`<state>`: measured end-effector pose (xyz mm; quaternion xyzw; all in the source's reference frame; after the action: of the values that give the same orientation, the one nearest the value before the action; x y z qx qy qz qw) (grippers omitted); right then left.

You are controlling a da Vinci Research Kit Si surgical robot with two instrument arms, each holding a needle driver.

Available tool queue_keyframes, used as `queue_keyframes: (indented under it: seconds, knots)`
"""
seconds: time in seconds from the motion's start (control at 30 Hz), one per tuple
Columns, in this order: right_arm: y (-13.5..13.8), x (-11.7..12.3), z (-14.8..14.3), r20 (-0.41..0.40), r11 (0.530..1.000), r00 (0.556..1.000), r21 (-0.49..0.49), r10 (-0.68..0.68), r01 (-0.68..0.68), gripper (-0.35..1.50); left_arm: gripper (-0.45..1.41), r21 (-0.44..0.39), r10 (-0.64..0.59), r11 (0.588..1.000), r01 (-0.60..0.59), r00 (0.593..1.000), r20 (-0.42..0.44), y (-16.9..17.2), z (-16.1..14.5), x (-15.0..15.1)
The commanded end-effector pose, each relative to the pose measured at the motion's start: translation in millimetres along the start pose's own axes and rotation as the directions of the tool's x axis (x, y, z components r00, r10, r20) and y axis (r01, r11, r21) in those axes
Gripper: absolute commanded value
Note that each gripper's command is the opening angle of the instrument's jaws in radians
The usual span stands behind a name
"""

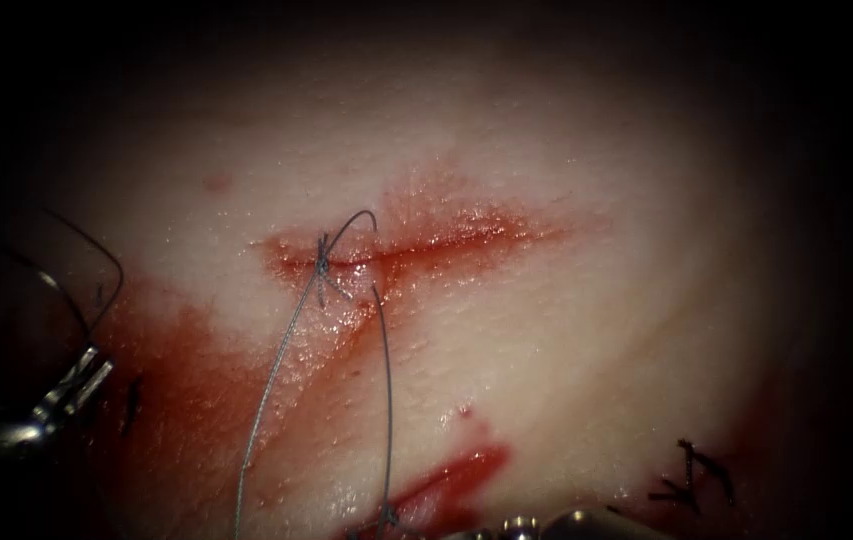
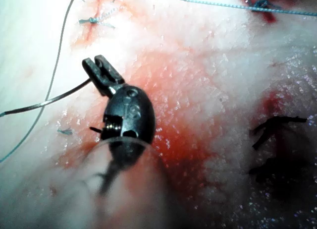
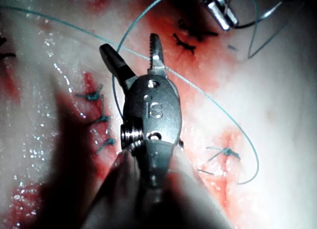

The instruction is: Wound Closure

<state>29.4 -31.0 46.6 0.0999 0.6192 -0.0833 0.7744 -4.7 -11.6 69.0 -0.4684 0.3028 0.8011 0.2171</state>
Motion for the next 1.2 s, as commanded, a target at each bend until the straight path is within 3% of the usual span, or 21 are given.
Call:
queue_keyframes:
  seconds: [0.03,0.2,0.6,0.83,0.97,1.03,1.1,1.2]
  knots:
    - [2.3,-0.8,-0.8,-0.023,0.999,1.000,-0.053,0.012,-0.013,1.40,-0.45,0.001,0.001,1.000,-0.001,1.000,-0.002,0.1,0.8,-0.3]
    - [5.6,-2.5,-4.7,-0.035,0.985,0.998,-0.165,0.042,-0.047,1.45,-0.45,0.002,0.001,1.000,-0.001,1.000,-0.002,0.2,0.8,-0.3]
    - [8.5,-8.8,-10.7,0.008,0.976,0.999,-0.217,0.033,-0.031,1.48,-0.45,0.000,0.001,1.000,-0.001,1.000,-0.002,-0.1,0.6,-0.4]
    - [9.1,-10.3,-12.1,0.082,0.987,0.996,-0.158,0.017,-0.003,1.48,-0.45,0.017,0.010,1.000,-0.010,1.000,0.010,-3.4,-1.5,-0.4]
    - [8.9,-10.6,-12.0,0.096,0.984,0.986,-0.133,0.134,-0.121,1.48,-0.45,0.068,0.011,0.998,-0.012,1.000,0.006,-5.8,-3.4,-0.2]
    - [8.6,-10.9,-12.0,0.083,0.960,0.962,-0.131,0.261,-0.249,1.48,-0.45,0.085,0.020,0.996,-0.020,1.000,0.005,-6.7,-4.3,-0.2]
    - [7.9,-11.5,-12.0,0.070,0.867,0.868,-0.135,0.491,-0.480,1.48,-0.45,0.096,0.016,0.995,-0.017,1.000,0.007,-7.4,-4.9,-0.2]
    - [7.0,-12.2,-11.9,0.068,0.773,0.772,-0.135,0.632,-0.620,1.48,-0.45,0.109,0.022,0.994,-0.023,1.000,0.009,-7.8,-5.3,-0.3]
